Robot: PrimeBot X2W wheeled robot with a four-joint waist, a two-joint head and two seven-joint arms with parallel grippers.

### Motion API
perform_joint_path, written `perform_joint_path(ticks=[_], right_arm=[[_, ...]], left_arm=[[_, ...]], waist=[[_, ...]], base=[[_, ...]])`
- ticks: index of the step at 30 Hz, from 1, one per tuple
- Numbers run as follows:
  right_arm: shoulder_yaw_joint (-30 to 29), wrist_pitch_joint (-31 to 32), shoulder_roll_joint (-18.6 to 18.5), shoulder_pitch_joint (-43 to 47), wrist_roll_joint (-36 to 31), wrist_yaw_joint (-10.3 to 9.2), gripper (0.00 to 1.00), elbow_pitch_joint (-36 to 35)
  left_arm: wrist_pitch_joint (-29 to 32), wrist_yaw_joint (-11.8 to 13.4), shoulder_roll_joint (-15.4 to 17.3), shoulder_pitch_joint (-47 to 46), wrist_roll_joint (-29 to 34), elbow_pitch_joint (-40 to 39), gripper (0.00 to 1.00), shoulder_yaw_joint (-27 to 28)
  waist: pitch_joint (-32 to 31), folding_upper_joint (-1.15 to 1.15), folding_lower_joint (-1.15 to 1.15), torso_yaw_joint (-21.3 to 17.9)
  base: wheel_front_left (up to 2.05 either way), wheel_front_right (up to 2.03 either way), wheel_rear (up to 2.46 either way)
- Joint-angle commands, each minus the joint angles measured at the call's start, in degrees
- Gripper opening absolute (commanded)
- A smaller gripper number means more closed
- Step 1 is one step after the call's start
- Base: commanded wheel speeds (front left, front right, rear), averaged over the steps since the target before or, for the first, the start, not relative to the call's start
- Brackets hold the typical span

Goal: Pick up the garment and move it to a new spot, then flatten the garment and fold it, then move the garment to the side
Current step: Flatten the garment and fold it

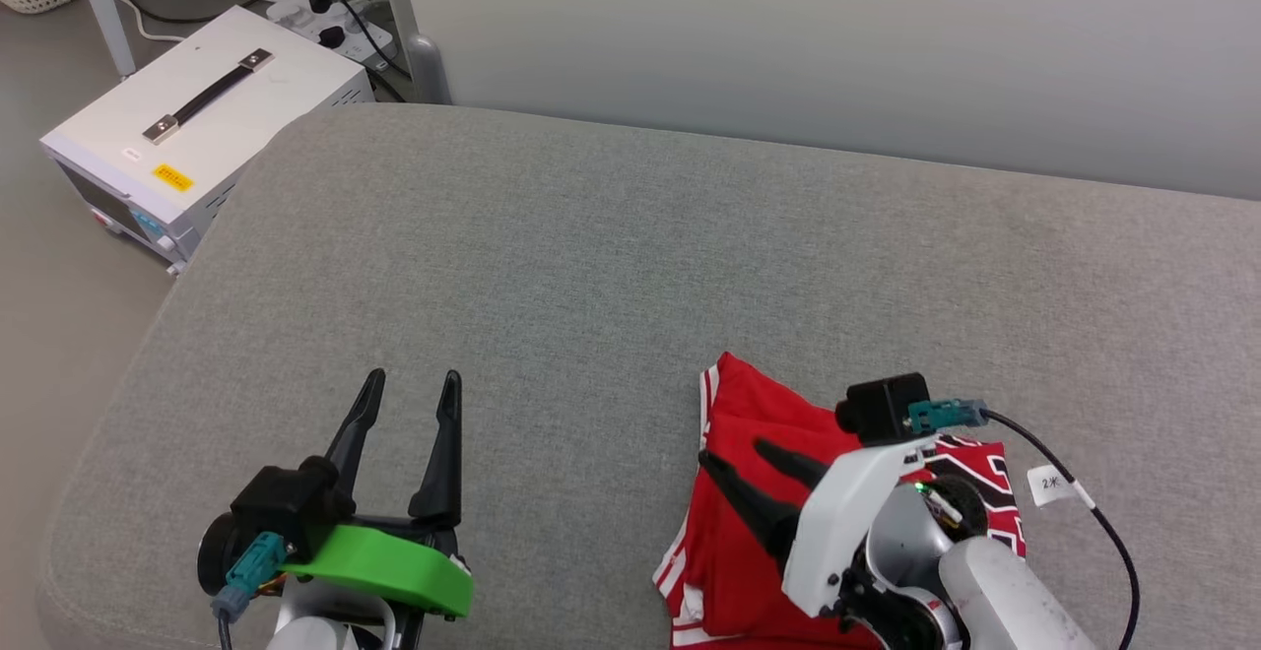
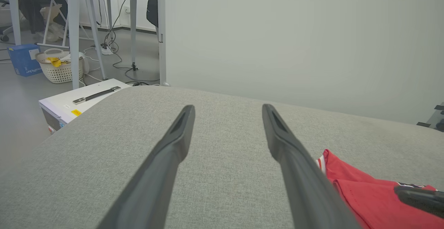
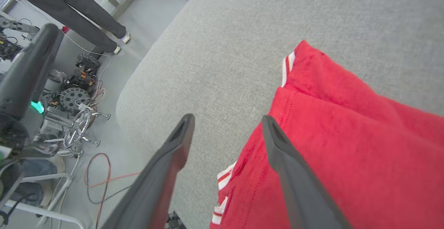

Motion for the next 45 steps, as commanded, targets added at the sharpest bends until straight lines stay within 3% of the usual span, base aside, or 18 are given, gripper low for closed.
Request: perform_joint_path(ticks=[1,5,12,21,27,45], right_arm=[[-0.4,-1.2,-0.3,-1.9,-3.7,-0.03,1.0,-0.7],[-1.5,-4.3,-2.2,-3.9,-11.8,-0.03,1.0,-2.6],[-4.6,-10.0,-9.7,-6.7,-22.1,-0.03,1.0,-5.1],[-15.0,-17.5,-14.9,-4.0,-28.6,-0.03,1.0,-7.6],[-24.1,-21.7,-13.1,2.8,-29.2,-0.03,1.0,-10.9],[-29.5,-28.0,-4.8,13.4,-29.8,-0.03,1.0,-16.1]], left_arm=[[-0.3,-0.3,0.2,-0.3,-0.1,0.1,1.0,0.0],[-0.3,-0.3,0.2,0.0,-0.1,-0.1,1.0,0.1],[-0.3,-0.3,-0.1,0.1,-0.2,-0.6,1.0,-0.2],[-0.3,-0.3,-0.5,0.2,-0.1,-0.7,1.0,-1.3],[-0.3,-0.3,-0.8,0.8,-0.2,-1.0,1.0,-1.8],[-0.3,-0.3,-1.4,3.3,-0.4,-2.3,1.0,-2.5]], waist=[[-0.2,0.58,0.0,-0.5],[-0.7,0.58,0.0,-1.8],[-1.2,0.58,0.0,-4.6],[-1.2,0.58,0.0,-7.1],[-1.4,0.58,0.0,-7.8],[-1.4,0.58,0.0,-8.3]], base=[[0.0,0.0,0.0],[0.0,0.0,0.0],[0.0,0.0,0.0],[0.0,0.0,0.0],[0.0,0.0,0.0],[0.0,0.0,0.0]])
